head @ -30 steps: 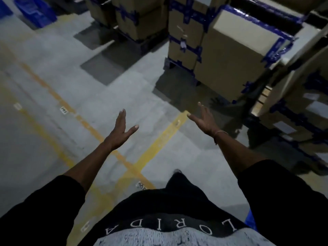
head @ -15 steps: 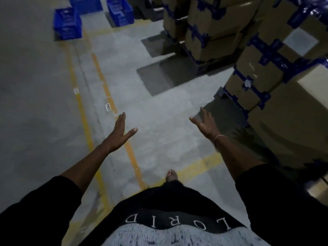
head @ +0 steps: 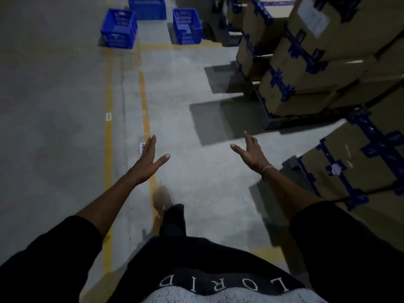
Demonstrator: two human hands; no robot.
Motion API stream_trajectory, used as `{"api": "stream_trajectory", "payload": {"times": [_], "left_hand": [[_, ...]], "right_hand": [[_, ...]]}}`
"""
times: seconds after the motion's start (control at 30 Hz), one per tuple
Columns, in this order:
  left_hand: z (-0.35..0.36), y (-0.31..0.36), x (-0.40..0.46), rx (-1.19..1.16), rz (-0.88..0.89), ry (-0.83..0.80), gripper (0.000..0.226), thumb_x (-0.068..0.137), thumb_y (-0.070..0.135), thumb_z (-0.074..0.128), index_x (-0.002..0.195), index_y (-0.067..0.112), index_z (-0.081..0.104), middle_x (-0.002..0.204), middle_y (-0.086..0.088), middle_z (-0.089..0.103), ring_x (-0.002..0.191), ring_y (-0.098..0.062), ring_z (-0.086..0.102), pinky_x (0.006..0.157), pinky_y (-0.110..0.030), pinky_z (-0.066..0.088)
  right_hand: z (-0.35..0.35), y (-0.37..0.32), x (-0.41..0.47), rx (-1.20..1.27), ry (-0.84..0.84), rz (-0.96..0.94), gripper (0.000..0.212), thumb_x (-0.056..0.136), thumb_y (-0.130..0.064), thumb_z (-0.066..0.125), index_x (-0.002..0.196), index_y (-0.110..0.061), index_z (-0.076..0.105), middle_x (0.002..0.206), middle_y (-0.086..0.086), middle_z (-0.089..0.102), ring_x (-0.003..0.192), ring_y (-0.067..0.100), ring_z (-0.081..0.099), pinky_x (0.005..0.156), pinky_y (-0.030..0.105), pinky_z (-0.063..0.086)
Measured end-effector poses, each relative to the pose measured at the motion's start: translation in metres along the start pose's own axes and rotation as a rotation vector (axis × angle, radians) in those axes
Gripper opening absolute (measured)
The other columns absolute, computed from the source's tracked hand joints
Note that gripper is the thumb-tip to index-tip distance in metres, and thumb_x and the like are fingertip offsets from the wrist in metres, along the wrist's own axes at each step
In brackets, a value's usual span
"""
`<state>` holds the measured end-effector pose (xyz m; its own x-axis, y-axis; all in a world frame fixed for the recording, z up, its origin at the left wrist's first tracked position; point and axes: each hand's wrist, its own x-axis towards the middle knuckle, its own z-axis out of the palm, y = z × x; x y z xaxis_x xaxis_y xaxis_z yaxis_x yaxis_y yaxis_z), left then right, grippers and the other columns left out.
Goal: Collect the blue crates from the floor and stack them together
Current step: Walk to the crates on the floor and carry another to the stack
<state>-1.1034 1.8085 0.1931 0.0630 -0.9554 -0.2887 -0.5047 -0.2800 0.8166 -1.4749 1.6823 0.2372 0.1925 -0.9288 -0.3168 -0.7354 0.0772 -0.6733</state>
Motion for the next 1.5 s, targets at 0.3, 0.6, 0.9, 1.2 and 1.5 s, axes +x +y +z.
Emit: {"api": "stream_trajectory", "payload": {"times": [0.3,0.6,0.9,1.2,1.5], "left_hand": [[-0.135,-0.031,0.196,0.013,-0.093,-0.041,0.116,0.073,0.095,0.047,0.162,0.039,-0.002,0.169,0.015,-0.013,0.157,-0.016,0.014,0.125,-0.051,0.022],[-0.267,-0.033,0.362,0.094,-0.082,-0.05,0.115,0.074,0.094,0.046,0.162,0.039,-0.003,0.17,0.013,-0.01,0.155,-0.018,0.02,0.125,-0.051,0.023],[-0.362,-0.032,0.562,0.076,-0.095,-0.019,0.104,0.086,0.079,0.052,0.162,0.037,-0.005,0.17,0.012,-0.013,0.154,-0.018,0.023,0.125,-0.048,0.024],[-0.47,0.018,0.769,0.045,-0.11,0.023,0.098,0.091,0.071,0.053,0.162,0.038,-0.004,0.17,0.012,-0.015,0.152,-0.018,0.029,0.122,-0.044,0.028],[-0.558,0.018,0.954,0.023,-0.087,0.02,0.095,0.092,0.064,0.055,0.162,0.038,-0.003,0.17,0.013,-0.012,0.152,-0.018,0.03,0.119,-0.042,0.031]], "right_hand": [[0.027,-0.105,0.202,0.083,-0.03,0.042,0.093,0.089,-0.069,0.059,0.162,-0.026,0.018,0.166,0.008,0.016,0.151,0.033,0.024,0.122,0.05,0.025],[0.052,-0.206,0.382,0.112,-0.031,0.052,0.09,0.092,-0.068,0.054,0.161,-0.023,0.019,0.167,0.011,0.018,0.153,0.032,0.022,0.123,0.05,0.023],[0.05,-0.274,0.611,0.114,-0.041,0.051,0.09,0.091,-0.068,0.055,0.161,-0.023,0.022,0.166,0.009,0.019,0.151,0.032,0.026,0.122,0.05,0.024],[0.01,-0.386,0.835,0.094,-0.063,0.028,0.088,0.093,-0.065,0.056,0.162,-0.022,0.021,0.167,0.009,0.018,0.152,0.03,0.023,0.122,0.046,0.024],[0.006,-0.459,1.028,0.078,-0.067,0.026,0.091,0.092,-0.068,0.055,0.162,-0.022,0.019,0.166,0.007,0.02,0.151,0.028,0.025,0.12,0.045,0.024]]}}
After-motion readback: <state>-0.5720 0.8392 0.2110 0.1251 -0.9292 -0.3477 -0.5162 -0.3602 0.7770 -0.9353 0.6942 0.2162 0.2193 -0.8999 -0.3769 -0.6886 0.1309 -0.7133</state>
